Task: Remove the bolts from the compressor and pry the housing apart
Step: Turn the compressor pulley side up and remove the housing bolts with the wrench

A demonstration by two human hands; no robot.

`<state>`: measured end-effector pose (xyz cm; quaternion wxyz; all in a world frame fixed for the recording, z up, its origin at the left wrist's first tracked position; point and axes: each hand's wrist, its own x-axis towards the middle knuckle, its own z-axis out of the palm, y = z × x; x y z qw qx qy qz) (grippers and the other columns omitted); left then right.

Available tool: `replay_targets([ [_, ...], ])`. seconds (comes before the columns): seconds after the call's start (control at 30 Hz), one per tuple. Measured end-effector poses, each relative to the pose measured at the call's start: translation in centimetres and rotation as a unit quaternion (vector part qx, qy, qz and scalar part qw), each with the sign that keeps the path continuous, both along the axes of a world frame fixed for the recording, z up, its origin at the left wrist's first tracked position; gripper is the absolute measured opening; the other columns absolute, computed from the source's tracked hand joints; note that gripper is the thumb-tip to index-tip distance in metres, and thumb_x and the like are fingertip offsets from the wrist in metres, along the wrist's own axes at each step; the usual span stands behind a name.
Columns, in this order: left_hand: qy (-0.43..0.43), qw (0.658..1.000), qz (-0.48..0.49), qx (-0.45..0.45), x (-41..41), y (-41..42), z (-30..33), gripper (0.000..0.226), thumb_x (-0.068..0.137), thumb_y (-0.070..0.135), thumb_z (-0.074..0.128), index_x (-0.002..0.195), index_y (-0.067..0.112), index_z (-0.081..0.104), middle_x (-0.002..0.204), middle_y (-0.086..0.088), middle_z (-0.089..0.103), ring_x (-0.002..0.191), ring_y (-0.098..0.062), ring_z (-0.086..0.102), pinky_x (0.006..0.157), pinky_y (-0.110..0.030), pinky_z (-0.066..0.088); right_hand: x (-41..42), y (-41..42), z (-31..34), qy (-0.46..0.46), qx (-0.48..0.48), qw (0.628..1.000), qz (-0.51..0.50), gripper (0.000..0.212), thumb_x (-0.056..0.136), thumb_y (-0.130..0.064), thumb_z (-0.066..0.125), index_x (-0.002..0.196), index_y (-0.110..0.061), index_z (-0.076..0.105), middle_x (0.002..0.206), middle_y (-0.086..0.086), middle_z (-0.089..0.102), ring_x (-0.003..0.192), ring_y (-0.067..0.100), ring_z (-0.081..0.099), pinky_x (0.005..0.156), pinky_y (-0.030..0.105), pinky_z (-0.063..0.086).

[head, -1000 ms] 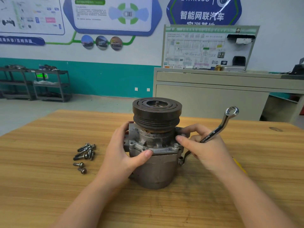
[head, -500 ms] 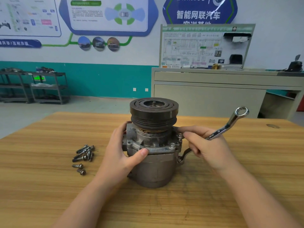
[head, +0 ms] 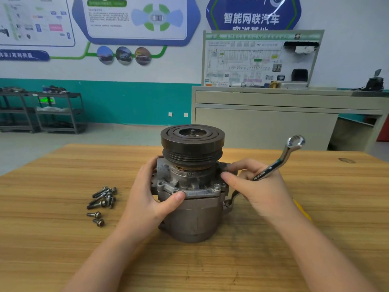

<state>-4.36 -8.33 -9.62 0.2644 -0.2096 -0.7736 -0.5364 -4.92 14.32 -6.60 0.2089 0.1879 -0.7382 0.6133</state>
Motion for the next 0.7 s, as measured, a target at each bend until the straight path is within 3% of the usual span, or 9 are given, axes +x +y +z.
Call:
replay_targets([
  [0.07, -0.002, 1.0, -0.003, 0.0, 0.03, 0.0, 0.05, 0.071, 0.061, 0.059, 0.066, 0.125, 0.048, 0.038, 0.127, 0.019, 0.054, 0.116, 0.009, 0.051, 0.086, -0.002, 0.039, 0.27, 0.22, 0.02, 0.008, 0.008, 1.0, 0.016, 0.019, 0.084, -0.01, 0.071, 0.079, -0.028, 0.076, 0.043, -0.014, 0.048, 0.04, 0.001, 0.041, 0.044, 0.008, 0.032],
  [0.17, -0.007, 1.0, -0.006, 0.003, 0.08, -0.03, 0.07, 0.074, 0.061, 0.059, 0.067, 0.127, 0.046, 0.037, 0.128, 0.017, 0.054, 0.116, 0.009, 0.051, 0.087, -0.002, 0.04, 0.39, 0.28, -0.01, -0.005, 0.009, 1.0, 0.02, 0.011, 0.083, -0.021, 0.073, 0.088, -0.03, 0.073, 0.042, -0.011, 0.044, 0.04, 0.002, 0.037, 0.043, 0.009, 0.032],
  [0.27, -0.009, 1.0, -0.006, 0.004, 0.07, -0.07, -0.01, 0.076, 0.061, 0.06, 0.067, 0.129, 0.044, 0.037, 0.128, 0.018, 0.054, 0.116, 0.008, 0.051, 0.086, -0.002, 0.04, 0.18, 0.21, -0.23, -0.005, 0.008, 1.0, -0.005, 0.009, 0.08, -0.022, 0.076, 0.077, -0.027, 0.069, 0.04, -0.01, 0.042, 0.038, 0.004, 0.034, 0.042, 0.009, 0.031],
  [0.37, -0.012, 1.0, -0.001, -0.003, -0.11, -0.2, -0.13, 0.083, 0.06, 0.062, 0.066, 0.134, 0.039, 0.037, 0.13, 0.016, 0.054, 0.119, 0.006, 0.051, 0.088, -0.004, 0.041, 0.42, 0.47, 0.03, 0.009, 0.018, 1.0, -0.019, 0.007, 0.085, -0.025, 0.071, 0.08, -0.029, 0.074, 0.042, -0.011, 0.045, 0.041, 0.003, 0.038, 0.044, 0.014, 0.032],
  [0.5, -0.015, 1.0, -0.002, -0.008, -0.26, -0.29, -0.26, 0.086, 0.06, 0.063, 0.066, 0.137, 0.036, 0.037, 0.131, 0.016, 0.054, 0.12, 0.004, 0.051, 0.089, -0.005, 0.041, 0.38, 0.73, 0.1, 0.011, 0.001, 0.999, -0.034, 0.021, 0.069, -0.047, 0.075, 0.081, -0.029, 0.072, 0.042, -0.008, 0.04, 0.041, 0.009, 0.033, 0.044, 0.016, 0.03],
  [0.6, -0.015, 1.0, -0.003, -0.006, -0.3, -0.35, -0.3, 0.087, 0.06, 0.063, 0.066, 0.137, 0.036, 0.037, 0.132, 0.015, 0.054, 0.12, 0.003, 0.05, 0.091, -0.007, 0.042, 0.47, 0.24, 0.01, 0.011, 0.02, 0.999, -0.041, 0.009, 0.074, -0.027, 0.08, 0.073, -0.027, 0.071, 0.04, -0.009, 0.041, 0.041, 0.007, 0.033, 0.044, 0.016, 0.031],
  [0.7, -0.015, 1.0, -0.008, -0.001, -0.2, -0.27, -0.24, 0.082, 0.06, 0.063, 0.066, 0.134, 0.041, 0.036, 0.131, 0.018, 0.053, 0.119, 0.007, 0.05, 0.088, -0.003, 0.041, 0.61, 0.4, -0.06, 0.016, 0.03, 0.999, -0.04, 0.016, 0.083, -0.018, 0.072, 0.08, -0.034, 0.075, 0.044, -0.01, 0.041, 0.044, 0.008, 0.034, 0.046, 0.016, 0.032],
])
